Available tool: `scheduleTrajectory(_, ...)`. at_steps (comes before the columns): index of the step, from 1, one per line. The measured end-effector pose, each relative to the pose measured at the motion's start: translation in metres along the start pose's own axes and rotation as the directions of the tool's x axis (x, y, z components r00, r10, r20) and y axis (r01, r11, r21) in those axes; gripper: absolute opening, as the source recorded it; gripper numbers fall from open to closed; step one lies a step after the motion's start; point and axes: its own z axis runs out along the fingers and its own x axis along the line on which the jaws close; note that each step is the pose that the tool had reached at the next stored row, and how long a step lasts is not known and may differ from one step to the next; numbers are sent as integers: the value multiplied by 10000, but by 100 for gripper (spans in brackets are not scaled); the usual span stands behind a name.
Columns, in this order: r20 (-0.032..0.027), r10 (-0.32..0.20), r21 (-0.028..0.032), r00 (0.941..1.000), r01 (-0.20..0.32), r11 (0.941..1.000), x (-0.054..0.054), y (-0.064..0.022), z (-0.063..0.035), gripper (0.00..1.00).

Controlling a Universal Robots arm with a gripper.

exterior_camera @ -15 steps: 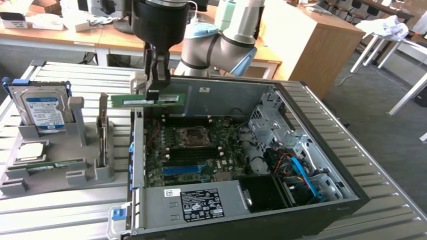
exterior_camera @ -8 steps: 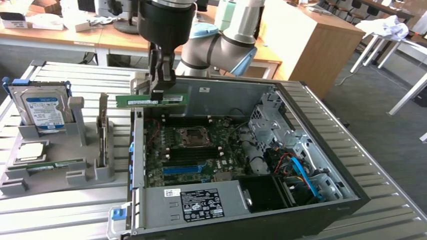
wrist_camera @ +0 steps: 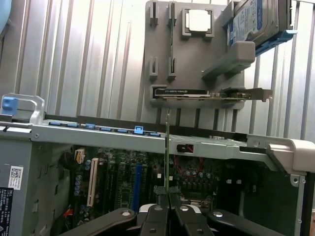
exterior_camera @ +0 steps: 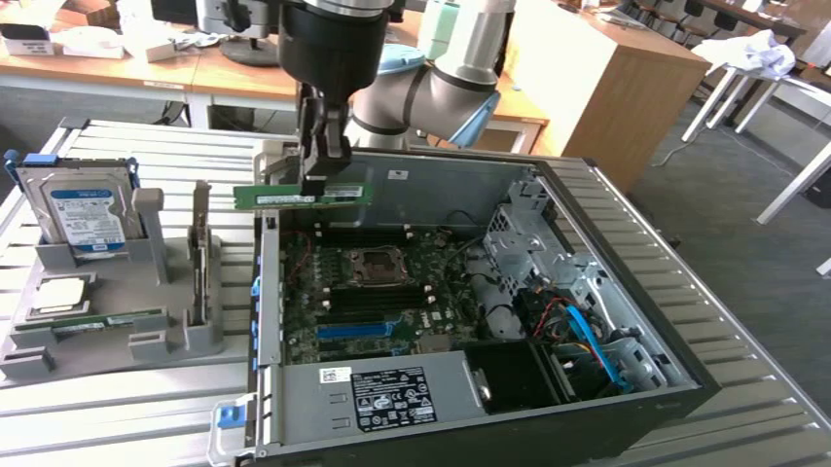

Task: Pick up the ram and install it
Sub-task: 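Pick up the ram and move it above insertion slot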

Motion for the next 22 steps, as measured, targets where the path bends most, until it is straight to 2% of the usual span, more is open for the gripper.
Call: scheduleTrajectory(22,0,-1,0,10000,1,10000,17,-187,-6,12)
